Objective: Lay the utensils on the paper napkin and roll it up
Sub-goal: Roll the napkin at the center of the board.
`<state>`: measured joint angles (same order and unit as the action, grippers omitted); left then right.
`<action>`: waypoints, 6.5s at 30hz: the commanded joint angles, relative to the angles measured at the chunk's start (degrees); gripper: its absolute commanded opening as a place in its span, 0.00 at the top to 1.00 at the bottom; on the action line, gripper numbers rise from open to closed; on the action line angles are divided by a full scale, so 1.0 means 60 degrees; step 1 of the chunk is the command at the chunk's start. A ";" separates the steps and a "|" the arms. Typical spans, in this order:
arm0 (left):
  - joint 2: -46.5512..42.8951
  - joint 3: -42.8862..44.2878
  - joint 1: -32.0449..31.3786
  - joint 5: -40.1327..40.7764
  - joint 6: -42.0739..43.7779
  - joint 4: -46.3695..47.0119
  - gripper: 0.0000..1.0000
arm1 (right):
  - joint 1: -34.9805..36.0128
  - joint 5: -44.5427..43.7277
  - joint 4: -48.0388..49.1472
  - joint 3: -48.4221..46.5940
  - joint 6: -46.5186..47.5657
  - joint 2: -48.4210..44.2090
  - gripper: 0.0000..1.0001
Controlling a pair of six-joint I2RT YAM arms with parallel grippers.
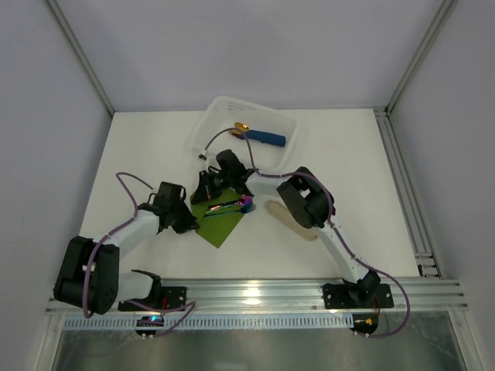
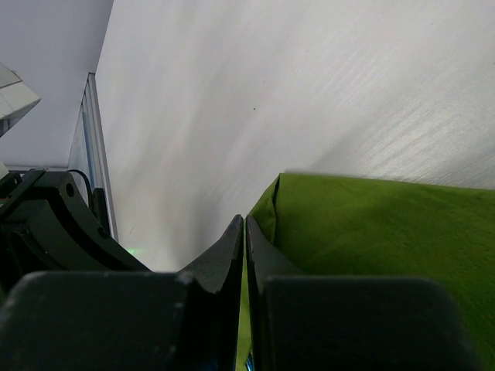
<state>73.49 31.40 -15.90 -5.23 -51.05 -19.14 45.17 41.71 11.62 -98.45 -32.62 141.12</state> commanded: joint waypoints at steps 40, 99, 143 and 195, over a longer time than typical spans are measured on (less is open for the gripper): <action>-0.0281 -0.0018 -0.0045 -0.0109 -0.0120 -0.0048 0.92 | 0.0045 -0.1269 -0.1497 0.0177 0.0427 -0.1736 0.86; -0.0062 0.1198 0.0043 0.0756 0.0744 -0.0767 0.91 | 0.0705 -0.1445 -0.1555 0.1658 0.0618 -0.1884 0.86; 0.1227 0.1300 0.0409 0.0477 0.0891 -0.0004 0.92 | 0.0719 -0.1371 -0.1541 0.1731 0.0559 -0.1899 0.86; 0.0949 0.0670 0.0409 0.0008 0.0642 0.0201 0.95 | 0.3678 -0.8080 -0.5481 0.3768 0.2800 -0.4668 0.58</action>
<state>79.61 36.32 -13.72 -4.60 -46.74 -18.59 66.46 -2.83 -19.62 -73.78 -16.21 111.94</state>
